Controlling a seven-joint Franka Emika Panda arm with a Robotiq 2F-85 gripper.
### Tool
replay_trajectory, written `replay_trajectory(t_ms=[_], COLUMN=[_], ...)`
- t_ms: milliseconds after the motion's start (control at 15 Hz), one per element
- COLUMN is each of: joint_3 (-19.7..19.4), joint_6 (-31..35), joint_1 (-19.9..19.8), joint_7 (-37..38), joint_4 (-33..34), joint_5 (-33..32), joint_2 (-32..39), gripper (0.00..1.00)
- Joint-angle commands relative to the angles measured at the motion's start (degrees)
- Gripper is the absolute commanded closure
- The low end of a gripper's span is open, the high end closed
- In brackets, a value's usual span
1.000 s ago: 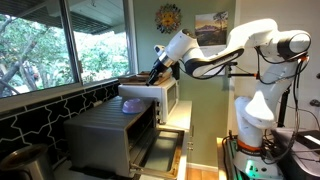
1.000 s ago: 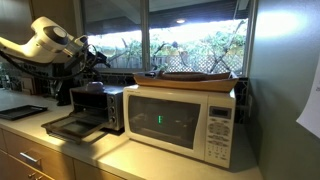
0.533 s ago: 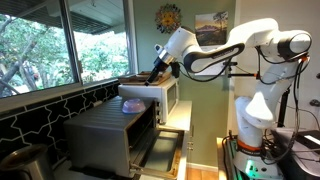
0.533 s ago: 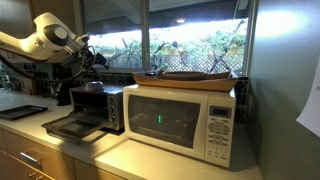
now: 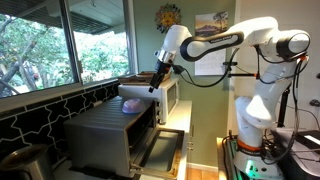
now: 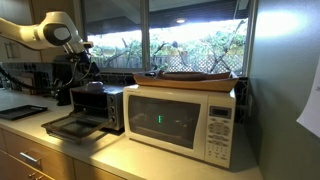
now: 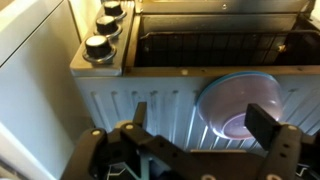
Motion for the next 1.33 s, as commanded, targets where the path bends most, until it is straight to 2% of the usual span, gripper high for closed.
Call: replay_trajectory(t_ms=[0,67,133,200,267,533,600,733,933,1267], joint_3=[1.58,2.50,2.57,3.57,2.93,3.81,4.37,3.84,3.48,4.61], joint_6=[-5.24,-3.57,0.62,3.44,0.12,2.43,3.00,0.19,-0.39,-0.07], joint_1=[-2.12,-3.17,-2.94,-3.70,-3.50,-3.98,-4.75,-3.70,-3.06,-5.06], joint_7=[4.45,7.54,7.39,7.15,5.07,5.81,8.26,11.09,13.69,20.47], joint_4=[3.21,2.98,1.84,1.16,2.20,2.20,1.97,2.42,2.20,1.79], joint_5=[7.40,7.90,9.09,7.29,7.58,7.45,7.38,12.16,18.85,21.44], joint_2=[1.98,1.88,1.05,0.29,1.20,0.97,1.28,2.51,3.73,5.39], gripper=[0.00,0.00,0.00,0.00,0.00,0.00,0.00,0.00,0.00,0.00])
